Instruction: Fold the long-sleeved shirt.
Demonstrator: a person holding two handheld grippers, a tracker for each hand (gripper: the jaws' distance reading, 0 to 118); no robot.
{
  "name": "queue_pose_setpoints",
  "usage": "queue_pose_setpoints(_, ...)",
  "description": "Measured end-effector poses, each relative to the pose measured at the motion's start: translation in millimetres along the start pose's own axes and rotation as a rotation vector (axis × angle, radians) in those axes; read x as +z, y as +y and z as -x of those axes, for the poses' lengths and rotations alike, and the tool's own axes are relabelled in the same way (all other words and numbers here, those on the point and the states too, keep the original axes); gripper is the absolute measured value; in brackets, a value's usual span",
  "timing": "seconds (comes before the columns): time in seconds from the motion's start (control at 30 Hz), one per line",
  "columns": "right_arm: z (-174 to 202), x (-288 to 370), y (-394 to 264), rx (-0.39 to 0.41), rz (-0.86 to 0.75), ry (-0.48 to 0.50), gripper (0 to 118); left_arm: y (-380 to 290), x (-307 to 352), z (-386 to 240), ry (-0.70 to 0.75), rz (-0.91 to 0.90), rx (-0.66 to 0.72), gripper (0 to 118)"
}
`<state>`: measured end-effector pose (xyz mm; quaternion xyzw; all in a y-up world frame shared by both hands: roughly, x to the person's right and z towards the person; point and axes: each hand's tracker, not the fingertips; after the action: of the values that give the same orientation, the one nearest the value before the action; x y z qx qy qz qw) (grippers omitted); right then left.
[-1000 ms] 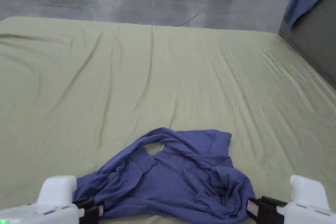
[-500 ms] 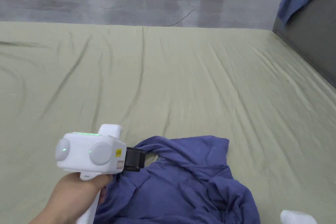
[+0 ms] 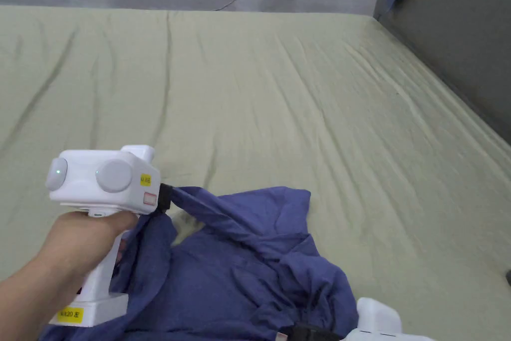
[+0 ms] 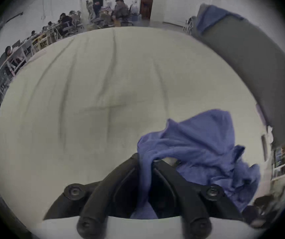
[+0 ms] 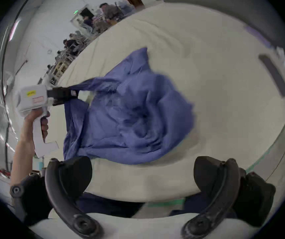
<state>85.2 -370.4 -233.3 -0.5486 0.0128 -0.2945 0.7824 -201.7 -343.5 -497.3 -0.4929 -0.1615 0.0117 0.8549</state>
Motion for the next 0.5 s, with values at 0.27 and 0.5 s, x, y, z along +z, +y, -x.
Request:
queue_pose_setpoints(0.27, 10, -33, 0, 0.082, -0.068, -0.194, 0, 12, 21, -1, -0.046, -0.026, 0.013, 3)
queue_pose_setpoints(0.5, 15, 77, 12, 0.304, -0.367, -0.164, 0, -7, 112, 16, -0.214, -0.230, 0.188, 3)
